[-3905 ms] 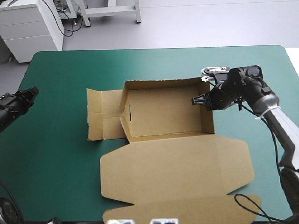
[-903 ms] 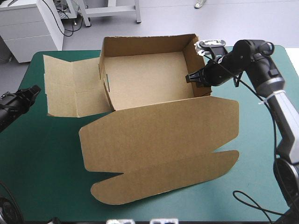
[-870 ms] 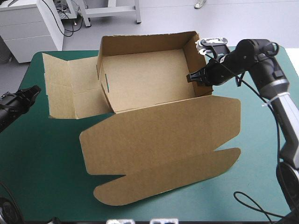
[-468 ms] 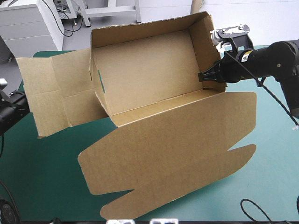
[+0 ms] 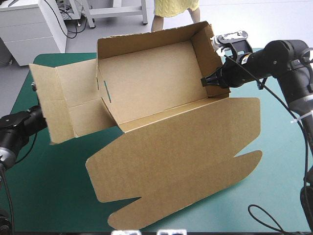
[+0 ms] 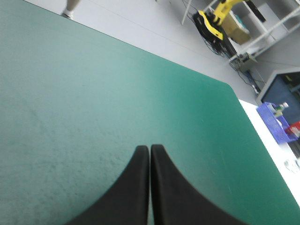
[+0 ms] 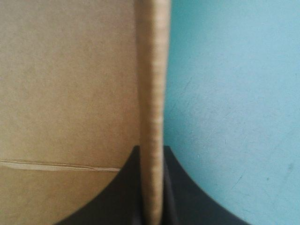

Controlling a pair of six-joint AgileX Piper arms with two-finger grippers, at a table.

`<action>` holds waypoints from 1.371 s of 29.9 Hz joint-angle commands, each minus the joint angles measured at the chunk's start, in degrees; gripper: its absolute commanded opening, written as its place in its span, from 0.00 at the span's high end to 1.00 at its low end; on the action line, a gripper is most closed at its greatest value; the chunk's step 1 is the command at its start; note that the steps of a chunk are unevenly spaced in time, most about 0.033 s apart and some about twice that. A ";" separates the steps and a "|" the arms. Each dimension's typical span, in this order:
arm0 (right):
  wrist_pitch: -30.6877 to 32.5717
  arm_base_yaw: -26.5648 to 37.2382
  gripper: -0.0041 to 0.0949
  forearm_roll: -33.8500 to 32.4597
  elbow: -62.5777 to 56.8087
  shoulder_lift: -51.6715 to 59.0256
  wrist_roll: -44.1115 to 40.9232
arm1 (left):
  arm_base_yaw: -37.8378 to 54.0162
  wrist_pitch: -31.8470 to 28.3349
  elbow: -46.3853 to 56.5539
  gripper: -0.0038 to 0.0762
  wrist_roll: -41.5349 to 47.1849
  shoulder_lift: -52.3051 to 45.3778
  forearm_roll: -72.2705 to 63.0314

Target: Fold the box

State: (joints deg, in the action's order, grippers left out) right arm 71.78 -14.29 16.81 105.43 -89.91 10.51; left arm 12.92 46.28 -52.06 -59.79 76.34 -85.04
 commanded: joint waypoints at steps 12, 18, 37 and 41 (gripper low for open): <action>-3.04 0.22 0.97 1.34 1.68 -3.81 0.65 | -1.42 8.65 -2.23 0.96 -2.42 -4.93 -10.12; -4.64 -0.04 0.97 1.34 1.68 -4.16 0.14 | -1.42 9.50 -5.44 0.96 2.55 -5.38 -8.50; -6.03 -0.56 0.97 0.13 1.68 -4.16 0.00 | -6.07 12.11 -12.84 0.81 8.25 -5.38 -0.82; -5.92 -0.56 0.97 0.03 1.68 -4.16 0.00 | -6.07 14.09 -13.18 0.53 8.63 -5.52 -2.49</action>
State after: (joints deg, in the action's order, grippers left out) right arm 68.61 -14.89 15.12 105.43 -96.59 10.91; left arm 7.20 57.67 -63.11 -51.76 72.66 -82.16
